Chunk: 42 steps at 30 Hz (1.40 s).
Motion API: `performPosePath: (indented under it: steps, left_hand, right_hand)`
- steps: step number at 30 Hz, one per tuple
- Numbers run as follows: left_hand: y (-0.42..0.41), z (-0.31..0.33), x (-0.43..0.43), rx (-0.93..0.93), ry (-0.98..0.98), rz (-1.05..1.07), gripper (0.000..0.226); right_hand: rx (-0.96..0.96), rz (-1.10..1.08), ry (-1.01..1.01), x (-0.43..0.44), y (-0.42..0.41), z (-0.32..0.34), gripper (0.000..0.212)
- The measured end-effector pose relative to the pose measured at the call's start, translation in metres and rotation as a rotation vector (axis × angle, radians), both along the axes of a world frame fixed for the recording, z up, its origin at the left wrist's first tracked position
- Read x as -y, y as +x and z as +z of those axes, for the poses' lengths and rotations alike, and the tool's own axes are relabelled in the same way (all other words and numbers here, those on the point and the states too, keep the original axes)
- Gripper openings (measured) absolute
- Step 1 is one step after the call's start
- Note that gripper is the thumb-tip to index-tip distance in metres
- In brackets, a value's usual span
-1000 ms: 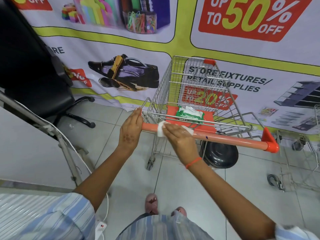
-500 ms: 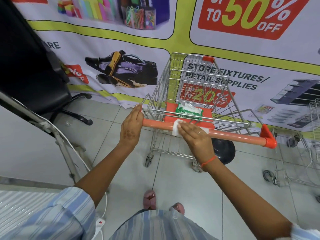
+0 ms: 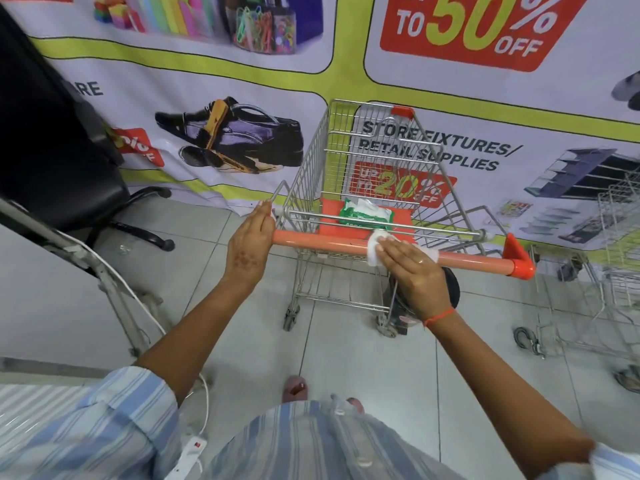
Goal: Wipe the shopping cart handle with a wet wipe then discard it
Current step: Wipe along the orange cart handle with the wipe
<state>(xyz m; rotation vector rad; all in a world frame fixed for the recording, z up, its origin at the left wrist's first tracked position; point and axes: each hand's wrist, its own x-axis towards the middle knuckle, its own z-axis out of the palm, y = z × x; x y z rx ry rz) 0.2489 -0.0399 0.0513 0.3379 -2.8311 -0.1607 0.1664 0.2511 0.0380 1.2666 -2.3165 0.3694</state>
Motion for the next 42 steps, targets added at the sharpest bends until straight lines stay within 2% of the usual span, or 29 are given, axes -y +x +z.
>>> performPosePath:
  steps: [5, 8, 11, 18, 21, 24, 29, 33, 37, 42]
  left_hand:
    - [0.0, -0.001, -0.006, -0.025, 0.032, 0.051, 0.059]
    - [0.0, -0.001, -0.006, -0.029, 0.009, 0.056, 0.06]
    - [0.001, 0.001, -0.003, -0.007, 0.013, 0.037, 0.057]
    - [0.002, 0.002, -0.003, 0.01, 0.056, 0.031, 0.047]
    - [0.002, 0.0, -0.005, 0.013, 0.077, 0.051, 0.047]
    - [0.002, 0.0, -0.007, 0.025, 0.105, 0.113, 0.043]
    - [0.001, 0.0, -0.007, 0.02, 0.121, 0.136, 0.05]
    - [0.0, -0.001, -0.005, 0.015, 0.147, 0.134, 0.055]
    - [0.001, -0.002, -0.005, 0.018, 0.163, 0.131, 0.051]
    - [0.001, -0.004, -0.008, -0.008, 0.179, 0.141, 0.057]
  right_hand:
    - [0.073, -0.094, -0.077, 0.028, 0.018, -0.008, 0.04]
    - [0.04, 0.003, -0.091, 0.079, 0.027, -0.013, 0.031]
    - [0.032, 0.057, -0.068, 0.096, 0.024, -0.005, 0.037]
    - [0.042, -0.084, -0.028, -0.018, -0.001, -0.004, 0.042]
    - [0.022, -0.171, -0.069, -0.027, 0.002, -0.006, 0.041]
    - [0.043, -0.201, -0.097, 0.006, 0.014, -0.01, 0.046]
    - [0.053, 0.018, -0.101, 0.095, 0.03, -0.001, 0.037]
    - [0.042, 0.069, -0.049, 0.126, 0.036, 0.003, 0.038]
    - [0.0, 0.034, -0.02, 0.076, 0.02, -0.001, 0.039]
    - [0.006, -0.184, -0.04, -0.022, 0.005, -0.011, 0.049]
